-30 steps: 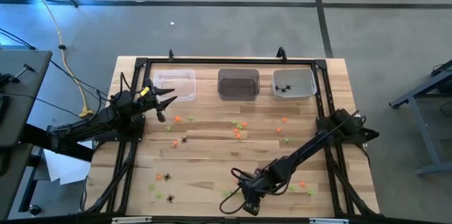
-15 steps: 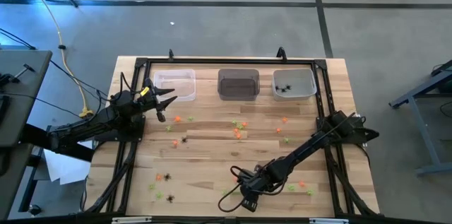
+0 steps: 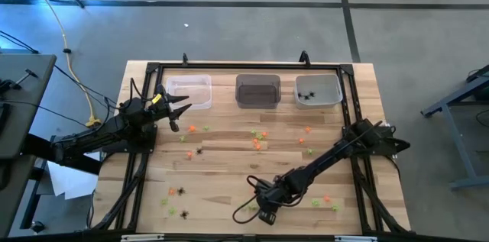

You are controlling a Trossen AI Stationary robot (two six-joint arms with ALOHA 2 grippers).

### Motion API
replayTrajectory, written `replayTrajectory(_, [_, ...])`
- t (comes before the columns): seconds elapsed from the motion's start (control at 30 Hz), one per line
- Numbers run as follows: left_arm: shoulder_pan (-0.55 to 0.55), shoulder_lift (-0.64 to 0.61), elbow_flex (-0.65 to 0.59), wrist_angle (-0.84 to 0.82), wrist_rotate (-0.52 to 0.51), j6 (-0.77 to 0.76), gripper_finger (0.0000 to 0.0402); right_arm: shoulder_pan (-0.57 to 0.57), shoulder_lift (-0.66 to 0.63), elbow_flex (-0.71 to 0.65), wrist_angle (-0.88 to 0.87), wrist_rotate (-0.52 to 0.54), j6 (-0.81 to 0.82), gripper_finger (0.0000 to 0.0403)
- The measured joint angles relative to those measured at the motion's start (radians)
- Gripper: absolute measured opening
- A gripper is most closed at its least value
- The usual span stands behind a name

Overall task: Sort Halloween decoration
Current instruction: Put the black spider toy into the white bin

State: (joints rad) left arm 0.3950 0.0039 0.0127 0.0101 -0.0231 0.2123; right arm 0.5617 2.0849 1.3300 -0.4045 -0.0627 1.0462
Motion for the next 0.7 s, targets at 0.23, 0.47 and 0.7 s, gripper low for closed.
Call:
replayTrajectory(0.23, [0.000,0.000,0.000,0.000,0.000,0.000,0.0131,0.000,-0.003,-0.001,0.005,-0.021,-0.006,0.0008])
replayTrajectory(0.47, [0.000,0.000,0.000,0.000,0.000,0.000,0.0131,0.000,-0.052,-0.008,-0.012,-0.044,-0.009,0.0003])
replayTrajectory(0.7, [0.000,0.000,0.000,0.000,0.000,0.000,0.0131,-0.005,-0.137,-0.007,-0.132,-0.025,-0.015,0.0002])
